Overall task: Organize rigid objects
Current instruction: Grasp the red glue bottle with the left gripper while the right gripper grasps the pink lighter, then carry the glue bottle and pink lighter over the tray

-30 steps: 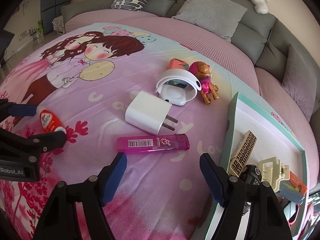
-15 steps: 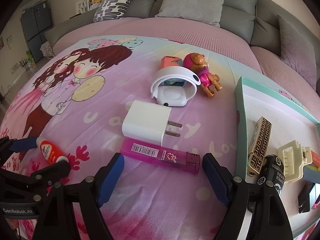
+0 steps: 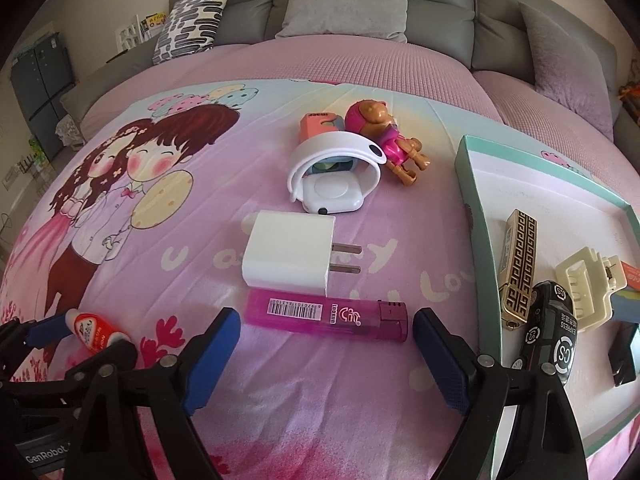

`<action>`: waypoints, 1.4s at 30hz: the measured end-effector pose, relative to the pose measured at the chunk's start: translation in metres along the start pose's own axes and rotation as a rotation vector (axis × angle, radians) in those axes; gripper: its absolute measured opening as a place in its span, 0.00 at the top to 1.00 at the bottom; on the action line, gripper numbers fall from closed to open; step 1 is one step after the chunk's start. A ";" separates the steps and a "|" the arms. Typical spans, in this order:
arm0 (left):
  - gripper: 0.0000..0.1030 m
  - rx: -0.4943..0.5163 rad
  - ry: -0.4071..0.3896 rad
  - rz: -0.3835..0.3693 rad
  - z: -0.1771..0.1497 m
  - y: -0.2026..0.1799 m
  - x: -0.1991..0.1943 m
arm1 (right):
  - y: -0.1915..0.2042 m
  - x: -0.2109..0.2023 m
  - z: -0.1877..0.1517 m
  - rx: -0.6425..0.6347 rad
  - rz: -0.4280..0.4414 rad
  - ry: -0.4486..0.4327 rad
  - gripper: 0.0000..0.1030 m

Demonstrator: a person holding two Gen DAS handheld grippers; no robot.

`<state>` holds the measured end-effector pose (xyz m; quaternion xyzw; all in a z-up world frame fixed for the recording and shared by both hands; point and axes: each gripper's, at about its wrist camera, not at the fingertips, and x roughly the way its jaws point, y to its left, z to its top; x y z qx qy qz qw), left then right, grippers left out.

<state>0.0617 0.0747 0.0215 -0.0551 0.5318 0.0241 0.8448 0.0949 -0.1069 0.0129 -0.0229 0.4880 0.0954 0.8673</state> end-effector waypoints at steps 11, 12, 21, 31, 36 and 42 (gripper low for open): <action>0.24 0.005 -0.014 -0.007 -0.001 -0.002 -0.001 | -0.003 -0.004 0.000 0.048 0.017 -0.002 0.19; 0.24 0.004 -0.016 -0.010 -0.002 -0.002 -0.002 | -0.005 -0.007 0.001 0.058 0.024 -0.004 0.19; 0.24 0.005 -0.065 -0.028 0.001 -0.005 -0.018 | -0.019 -0.044 0.012 0.096 0.010 -0.108 0.20; 0.24 0.089 -0.099 -0.051 0.013 -0.038 -0.030 | -0.067 -0.078 0.021 0.157 -0.108 -0.205 0.20; 0.24 0.155 -0.123 -0.067 0.021 -0.068 -0.040 | -0.104 -0.091 0.020 0.225 -0.170 -0.231 0.20; 0.24 0.229 -0.156 -0.095 0.034 -0.107 -0.055 | -0.148 -0.103 0.011 0.324 -0.232 -0.241 0.20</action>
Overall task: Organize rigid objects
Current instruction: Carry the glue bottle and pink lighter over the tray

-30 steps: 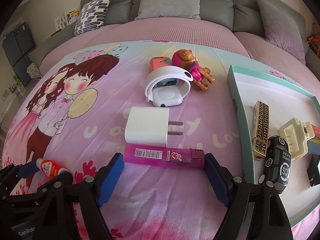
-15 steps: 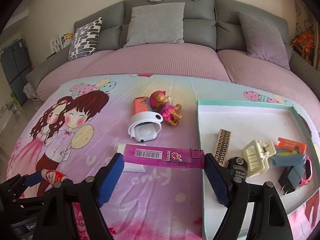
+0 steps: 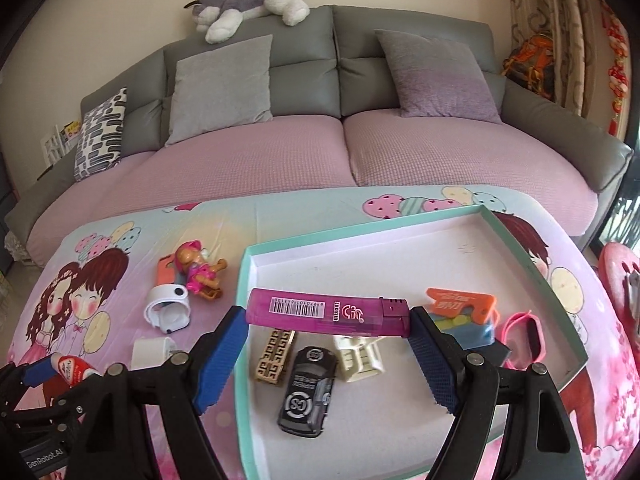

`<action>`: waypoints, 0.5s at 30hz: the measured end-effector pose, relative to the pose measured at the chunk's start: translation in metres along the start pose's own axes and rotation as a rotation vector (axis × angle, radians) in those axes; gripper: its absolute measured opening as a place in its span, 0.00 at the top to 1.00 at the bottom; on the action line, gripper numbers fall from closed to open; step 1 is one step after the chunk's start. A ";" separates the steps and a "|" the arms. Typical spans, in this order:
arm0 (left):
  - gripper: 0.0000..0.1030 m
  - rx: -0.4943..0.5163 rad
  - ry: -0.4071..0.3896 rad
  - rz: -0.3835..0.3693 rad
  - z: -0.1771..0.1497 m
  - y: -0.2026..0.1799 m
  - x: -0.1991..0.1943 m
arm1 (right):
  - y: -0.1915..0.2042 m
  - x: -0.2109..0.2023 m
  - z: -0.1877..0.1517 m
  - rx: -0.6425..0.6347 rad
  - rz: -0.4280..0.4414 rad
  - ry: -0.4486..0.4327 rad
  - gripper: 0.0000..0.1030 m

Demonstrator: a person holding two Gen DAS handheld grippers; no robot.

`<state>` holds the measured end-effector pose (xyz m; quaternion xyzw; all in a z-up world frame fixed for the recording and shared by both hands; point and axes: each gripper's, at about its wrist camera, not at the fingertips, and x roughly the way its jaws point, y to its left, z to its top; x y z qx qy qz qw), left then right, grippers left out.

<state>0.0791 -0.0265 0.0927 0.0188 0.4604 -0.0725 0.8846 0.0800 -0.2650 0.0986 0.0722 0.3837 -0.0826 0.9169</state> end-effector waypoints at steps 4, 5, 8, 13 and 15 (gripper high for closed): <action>0.24 0.077 -0.024 -0.028 0.019 -0.032 -0.003 | -0.028 0.000 0.002 0.058 -0.044 0.003 0.20; 0.24 0.092 -0.034 -0.043 0.024 -0.040 -0.004 | -0.035 0.001 0.003 0.075 -0.053 0.005 0.19; 0.24 0.128 -0.049 -0.092 0.037 -0.067 -0.001 | -0.054 0.000 0.003 0.118 -0.091 0.002 0.19; 0.24 0.176 -0.054 -0.139 0.048 -0.109 0.014 | -0.086 -0.005 0.003 0.200 -0.165 -0.020 0.19; 0.24 0.184 -0.050 -0.151 0.051 -0.121 0.023 | -0.098 -0.006 0.002 0.222 -0.212 -0.026 0.19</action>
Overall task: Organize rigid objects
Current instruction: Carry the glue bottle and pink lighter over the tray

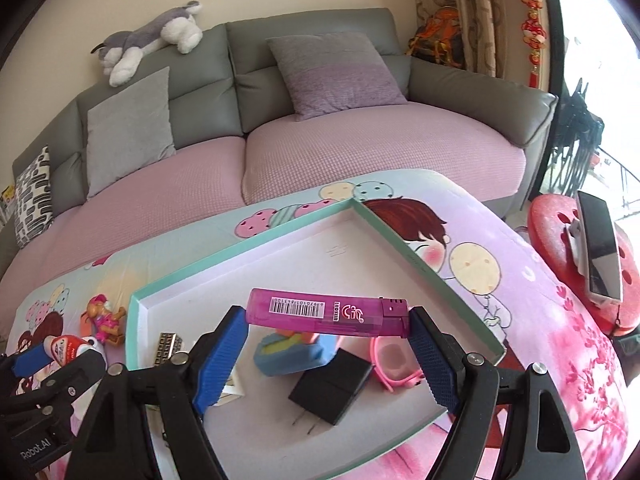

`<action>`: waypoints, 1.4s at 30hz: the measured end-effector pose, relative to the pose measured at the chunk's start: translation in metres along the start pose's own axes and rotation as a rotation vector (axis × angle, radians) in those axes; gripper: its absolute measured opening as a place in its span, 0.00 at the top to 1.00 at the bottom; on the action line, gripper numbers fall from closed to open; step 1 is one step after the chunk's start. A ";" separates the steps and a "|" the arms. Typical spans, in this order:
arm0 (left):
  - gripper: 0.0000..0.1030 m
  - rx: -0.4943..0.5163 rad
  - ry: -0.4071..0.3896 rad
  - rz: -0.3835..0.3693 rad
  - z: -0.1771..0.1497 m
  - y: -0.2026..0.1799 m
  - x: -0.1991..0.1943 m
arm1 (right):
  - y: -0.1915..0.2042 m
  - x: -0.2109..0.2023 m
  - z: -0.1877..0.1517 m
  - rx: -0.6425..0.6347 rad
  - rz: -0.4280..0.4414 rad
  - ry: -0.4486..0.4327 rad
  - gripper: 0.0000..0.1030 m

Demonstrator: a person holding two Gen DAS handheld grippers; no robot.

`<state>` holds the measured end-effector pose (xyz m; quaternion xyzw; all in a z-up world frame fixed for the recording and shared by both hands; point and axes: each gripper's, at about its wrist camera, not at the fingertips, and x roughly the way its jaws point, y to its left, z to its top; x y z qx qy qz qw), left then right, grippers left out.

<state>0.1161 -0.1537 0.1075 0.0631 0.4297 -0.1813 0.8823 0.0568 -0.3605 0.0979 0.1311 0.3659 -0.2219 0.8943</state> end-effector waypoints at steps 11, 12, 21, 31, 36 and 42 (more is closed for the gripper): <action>0.24 -0.014 0.043 0.060 0.005 -0.018 0.040 | -0.050 0.015 0.001 0.127 -0.075 0.001 0.20; 0.24 -0.011 0.045 0.063 0.005 -0.018 0.041 | -0.052 0.018 0.000 0.131 -0.075 0.004 0.20; 0.24 -0.023 0.061 0.065 0.004 -0.018 0.051 | -0.053 0.028 -0.004 0.134 -0.064 0.012 0.19; 0.24 -0.028 0.075 0.065 0.004 -0.020 0.056 | -0.050 0.033 -0.006 0.118 -0.046 0.041 0.19; 0.24 -0.041 0.091 0.067 0.004 -0.018 0.059 | -0.049 0.035 -0.006 0.116 -0.032 0.058 0.19; 0.23 -0.059 0.106 0.073 0.003 -0.016 0.062 | -0.048 0.039 -0.008 0.115 -0.005 0.085 0.19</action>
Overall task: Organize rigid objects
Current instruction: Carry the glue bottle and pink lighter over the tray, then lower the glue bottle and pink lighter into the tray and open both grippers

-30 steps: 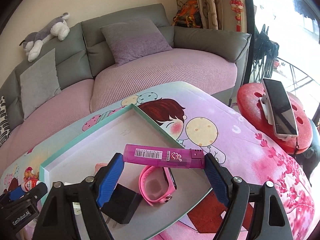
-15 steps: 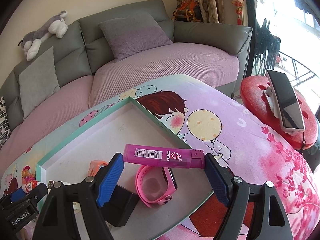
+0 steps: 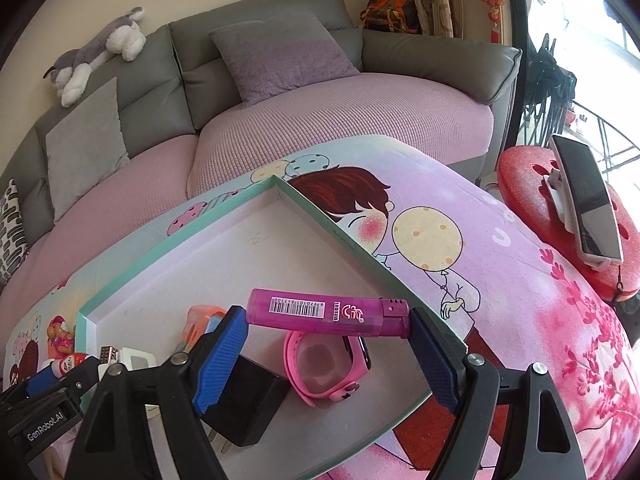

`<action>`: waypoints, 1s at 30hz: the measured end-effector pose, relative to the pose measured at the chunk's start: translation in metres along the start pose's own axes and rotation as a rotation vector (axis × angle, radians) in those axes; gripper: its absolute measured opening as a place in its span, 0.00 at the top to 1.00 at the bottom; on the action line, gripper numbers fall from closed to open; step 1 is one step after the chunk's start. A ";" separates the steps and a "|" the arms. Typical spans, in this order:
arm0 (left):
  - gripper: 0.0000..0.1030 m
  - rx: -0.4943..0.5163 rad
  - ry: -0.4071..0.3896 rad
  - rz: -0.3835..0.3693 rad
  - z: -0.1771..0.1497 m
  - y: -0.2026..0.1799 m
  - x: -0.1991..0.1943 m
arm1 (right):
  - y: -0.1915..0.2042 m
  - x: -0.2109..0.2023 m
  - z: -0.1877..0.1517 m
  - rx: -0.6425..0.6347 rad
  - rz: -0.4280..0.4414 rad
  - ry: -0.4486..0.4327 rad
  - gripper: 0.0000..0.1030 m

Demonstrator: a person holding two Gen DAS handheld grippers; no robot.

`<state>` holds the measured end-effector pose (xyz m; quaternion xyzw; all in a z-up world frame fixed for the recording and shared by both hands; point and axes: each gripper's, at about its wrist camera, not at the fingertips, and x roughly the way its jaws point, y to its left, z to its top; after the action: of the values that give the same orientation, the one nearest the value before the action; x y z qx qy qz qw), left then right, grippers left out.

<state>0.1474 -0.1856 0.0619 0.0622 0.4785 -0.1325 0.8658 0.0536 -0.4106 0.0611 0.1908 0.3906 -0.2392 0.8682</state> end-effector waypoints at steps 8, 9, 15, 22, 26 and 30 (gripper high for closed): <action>0.23 0.000 0.007 0.020 0.000 0.000 0.001 | 0.001 0.005 -0.002 -0.005 0.009 0.025 0.10; 0.22 -0.001 0.009 0.024 0.000 0.000 0.001 | 0.001 0.005 -0.002 -0.004 0.011 0.026 0.07; 0.14 -0.026 0.009 0.031 -0.001 0.006 0.000 | -0.001 0.006 -0.002 0.008 0.008 0.031 0.00; 0.14 -0.081 0.003 0.055 0.000 0.020 -0.001 | -0.002 0.005 -0.001 0.017 0.010 0.023 0.00; 0.14 -0.114 -0.013 0.062 0.000 0.027 -0.003 | -0.002 0.003 0.000 0.021 0.011 0.015 0.00; 0.14 -0.123 -0.023 0.070 0.000 0.030 -0.004 | -0.003 0.000 0.001 0.028 0.012 0.002 0.00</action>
<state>0.1542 -0.1563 0.0652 0.0238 0.4733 -0.0733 0.8775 0.0520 -0.4135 0.0613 0.2054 0.3872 -0.2393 0.8664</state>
